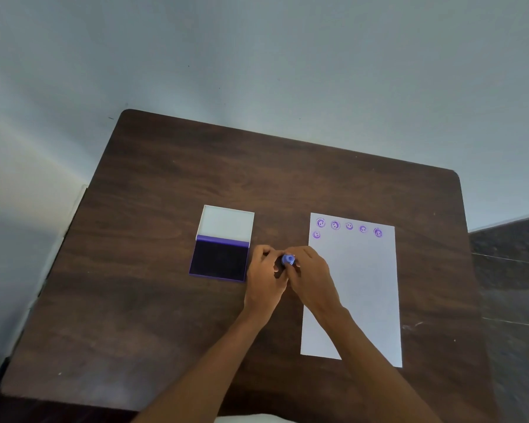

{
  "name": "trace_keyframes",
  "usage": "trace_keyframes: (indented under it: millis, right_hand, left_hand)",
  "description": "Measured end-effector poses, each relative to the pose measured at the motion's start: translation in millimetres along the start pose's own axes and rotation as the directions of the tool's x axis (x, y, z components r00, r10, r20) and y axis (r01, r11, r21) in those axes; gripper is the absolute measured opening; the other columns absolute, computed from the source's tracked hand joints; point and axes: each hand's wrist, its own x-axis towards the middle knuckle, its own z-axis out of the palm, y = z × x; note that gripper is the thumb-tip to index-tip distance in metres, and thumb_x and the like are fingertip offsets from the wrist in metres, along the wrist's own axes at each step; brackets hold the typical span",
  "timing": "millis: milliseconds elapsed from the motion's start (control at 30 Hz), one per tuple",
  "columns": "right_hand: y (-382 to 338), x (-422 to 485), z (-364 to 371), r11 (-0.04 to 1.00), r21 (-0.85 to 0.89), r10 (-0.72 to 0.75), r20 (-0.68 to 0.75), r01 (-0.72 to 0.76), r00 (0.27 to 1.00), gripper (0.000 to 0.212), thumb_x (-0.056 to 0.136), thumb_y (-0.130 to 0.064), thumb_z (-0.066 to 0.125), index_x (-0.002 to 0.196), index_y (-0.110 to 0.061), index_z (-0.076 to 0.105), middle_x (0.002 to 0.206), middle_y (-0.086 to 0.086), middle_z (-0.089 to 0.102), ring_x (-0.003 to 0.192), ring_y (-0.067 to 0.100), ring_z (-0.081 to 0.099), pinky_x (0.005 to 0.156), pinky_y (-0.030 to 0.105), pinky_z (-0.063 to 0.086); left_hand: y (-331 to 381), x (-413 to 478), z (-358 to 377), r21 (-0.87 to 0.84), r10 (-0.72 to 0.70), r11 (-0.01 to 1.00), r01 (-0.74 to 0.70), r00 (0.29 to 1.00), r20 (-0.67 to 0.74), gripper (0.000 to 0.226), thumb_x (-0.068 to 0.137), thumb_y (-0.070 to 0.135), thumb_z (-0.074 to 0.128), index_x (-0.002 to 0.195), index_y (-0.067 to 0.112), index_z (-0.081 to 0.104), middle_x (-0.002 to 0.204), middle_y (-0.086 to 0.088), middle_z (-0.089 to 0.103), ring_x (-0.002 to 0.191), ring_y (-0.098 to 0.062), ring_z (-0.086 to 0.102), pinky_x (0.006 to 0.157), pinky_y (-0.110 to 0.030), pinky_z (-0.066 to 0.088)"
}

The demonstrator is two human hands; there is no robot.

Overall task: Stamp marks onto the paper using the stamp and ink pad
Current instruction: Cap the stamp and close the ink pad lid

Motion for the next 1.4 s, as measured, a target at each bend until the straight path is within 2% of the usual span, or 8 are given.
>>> trace_keyframes:
  millis: [433,533,633,733,833,933,1167,1400]
  right_hand:
    - [-6,7,1,0.977,-0.144,-0.177,-0.116,0.159,0.977,0.019,0.089,-0.022,0.065,0.096,-0.006,0.072,0.093,0.012,0.074,0.079,0.023,0.066,0.081,0.021,0.047]
    - [-7,7,-3,0.97,-0.148,-0.214,-0.136,0.194,0.967,0.017,0.087,-0.022,0.067,0.094,-0.007,0.072,0.09,0.012,0.074,0.077,0.024,0.067,0.078,0.017,0.046]
    - [-7,3,-5,0.968,-0.141,-0.229,-0.15,0.208,0.962,0.023,0.085,-0.022,0.07,0.104,-0.008,0.07,0.102,0.01,0.073,0.088,0.024,0.068,0.088,0.021,0.048]
    - [-14,-2,-7,0.961,-0.162,-0.249,-0.156,0.224,0.956,0.042,0.081,-0.02,0.074,0.121,-0.011,0.061,0.125,0.008,0.063,0.11,0.022,0.059,0.098,0.02,0.034]
    - [-42,-6,-4,0.978,-0.051,-0.209,-0.235,0.203,0.949,0.041,0.084,-0.022,0.071,0.122,-0.015,0.06,0.13,0.004,0.059,0.115,0.017,0.055,0.095,0.014,0.031]
    - [-77,1,2,0.975,0.161,-0.114,-0.244,0.156,0.963,0.035,0.088,-0.024,0.068,0.122,-0.02,0.059,0.126,-0.001,0.061,0.106,0.008,0.058,0.083,0.008,0.041]
    - [-110,34,19,0.893,0.391,0.225,0.048,-0.225,0.973,0.046,0.091,-0.025,0.062,0.133,-0.016,0.046,0.133,0.002,0.055,0.108,0.012,0.051,0.077,0.024,0.045]
    - [-113,47,30,0.852,0.443,0.291,0.043,-0.279,0.956,0.046,0.09,-0.027,0.064,0.132,-0.02,0.045,0.133,0.004,0.054,0.115,0.019,0.054,0.093,0.038,0.052]
  left_hand:
    - [1,2,-1,-0.019,-0.01,1.0,0.01,1.0,0.006,0.022,0.076,0.012,0.084,0.093,0.001,0.074,0.092,-0.012,0.071,0.077,-0.024,0.069,0.078,-0.017,0.049]
    - [9,12,-13,0.069,-0.066,0.996,0.053,0.977,0.202,0.034,0.082,0.023,0.08,0.11,0.005,0.071,0.111,-0.009,0.068,0.094,-0.024,0.066,0.089,-0.021,0.048]
    - [12,23,-38,0.202,-0.098,0.979,0.019,0.916,0.389,0.044,0.084,0.027,0.078,0.124,0.013,0.064,0.121,-0.003,0.065,0.103,-0.019,0.065,0.098,-0.024,0.047]
    - [6,35,-80,0.08,0.008,0.996,-0.036,0.945,0.328,0.033,0.085,0.019,0.077,0.116,0.011,0.07,0.111,-0.004,0.07,0.092,-0.014,0.067,0.089,-0.031,0.056]
    - [-12,55,-124,0.041,0.005,0.999,-0.005,1.0,0.019,0.014,0.087,0.012,0.072,0.101,0.011,0.074,0.101,-0.002,0.072,0.077,-0.011,0.065,0.079,-0.03,0.056]
    - [-32,75,-151,0.058,-0.173,0.982,0.179,0.98,-0.093,0.016,0.092,0.015,0.066,0.107,0.013,0.072,0.105,-0.003,0.069,0.082,-0.007,0.06,0.081,-0.023,0.049]
    - [-56,94,-160,-0.058,-0.488,0.872,0.487,0.873,-0.007,0.028,0.098,0.023,0.06,0.123,0.012,0.067,0.117,-0.003,0.068,0.106,-0.014,0.061,0.087,-0.024,0.045]
    - [-66,107,-154,-0.249,-0.536,0.79,0.561,0.828,0.164,0.018,0.095,0.026,0.062,0.105,0.017,0.074,0.103,0.004,0.073,0.099,-0.014,0.068,0.095,-0.04,0.055]
